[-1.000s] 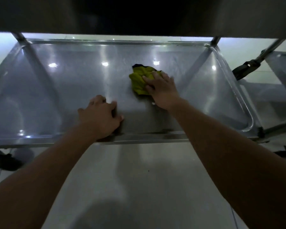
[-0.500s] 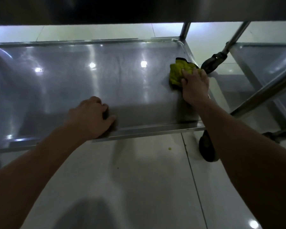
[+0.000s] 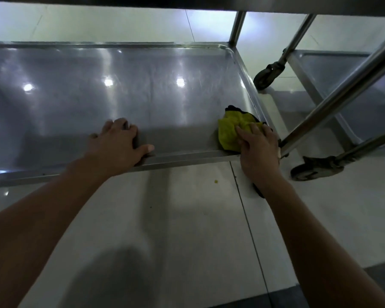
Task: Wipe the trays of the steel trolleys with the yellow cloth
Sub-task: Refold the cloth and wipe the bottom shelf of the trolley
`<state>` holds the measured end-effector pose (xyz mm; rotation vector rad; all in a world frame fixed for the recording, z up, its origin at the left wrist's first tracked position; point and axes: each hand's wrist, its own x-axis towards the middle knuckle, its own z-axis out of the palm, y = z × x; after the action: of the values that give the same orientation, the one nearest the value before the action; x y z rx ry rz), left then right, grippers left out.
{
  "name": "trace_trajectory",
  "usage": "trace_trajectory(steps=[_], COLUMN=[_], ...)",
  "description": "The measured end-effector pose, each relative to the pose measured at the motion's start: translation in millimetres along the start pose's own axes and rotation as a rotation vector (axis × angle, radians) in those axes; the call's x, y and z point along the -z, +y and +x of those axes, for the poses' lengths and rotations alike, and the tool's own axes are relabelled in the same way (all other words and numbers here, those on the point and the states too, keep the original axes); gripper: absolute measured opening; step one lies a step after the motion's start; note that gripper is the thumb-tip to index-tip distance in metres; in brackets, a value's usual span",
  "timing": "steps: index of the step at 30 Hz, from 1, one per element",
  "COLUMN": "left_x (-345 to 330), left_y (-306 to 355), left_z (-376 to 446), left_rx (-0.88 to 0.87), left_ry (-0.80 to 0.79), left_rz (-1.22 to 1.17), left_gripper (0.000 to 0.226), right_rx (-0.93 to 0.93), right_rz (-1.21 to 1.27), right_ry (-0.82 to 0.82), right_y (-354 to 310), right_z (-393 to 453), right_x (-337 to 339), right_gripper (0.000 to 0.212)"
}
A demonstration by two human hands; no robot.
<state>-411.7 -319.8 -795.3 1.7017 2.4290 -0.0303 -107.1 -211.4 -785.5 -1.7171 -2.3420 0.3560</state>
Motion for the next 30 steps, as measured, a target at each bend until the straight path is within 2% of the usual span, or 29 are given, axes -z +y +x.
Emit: trace_trajectory(steps=[6, 10, 13, 16, 19, 22, 26, 28, 30], left_x=[6, 14, 10, 4, 3, 4, 4, 6, 8], left_y=[-10, -43, -77, -100, -108, -115, -118, -115, -110], left_z=[-7, -35, -58, -68, -69, -75, -88, -91, -89], left_rx=[-0.102, -0.131, -0.135, -0.163, -0.21, -0.261, -0.287, -0.265, -0.247], left_ry=[0.037, 0.14, 0.088, 0.015, -0.002, 0.016, 0.039, 0.02, 0.021], left_rz=[-0.096, -0.225, -0.251, -0.348, -0.29, -0.304, -0.253, -0.213, -0.169], left_gripper=[0.072, 0.065, 0.063, 0.058, 0.062, 0.057, 0.077, 0.081, 0.075], right_rx=[0.002, 0.021, 0.06, 0.153, 0.293, 0.383, 0.421, 0.346, 0.243], right_rz=[-0.041, -0.035, -0.002, -0.007, 0.013, 0.04, 0.126, 0.073, 0.015], right_ry=[0.057, 0.079, 0.097, 0.089, 0.079, 0.044, 0.126, 0.174, 0.203], right_y=[-18, -48, -86, -134, -187, -215, -180, -146, -111], right_z=[-19, -31, -44, -59, -77, -87, -84, -85, -85], right_x=[-9, -22, -39, -61, -86, -101, -86, -73, -57], right_gripper=[0.042, 0.044, 0.043, 0.043, 0.045, 0.049, 0.048, 0.049, 0.051])
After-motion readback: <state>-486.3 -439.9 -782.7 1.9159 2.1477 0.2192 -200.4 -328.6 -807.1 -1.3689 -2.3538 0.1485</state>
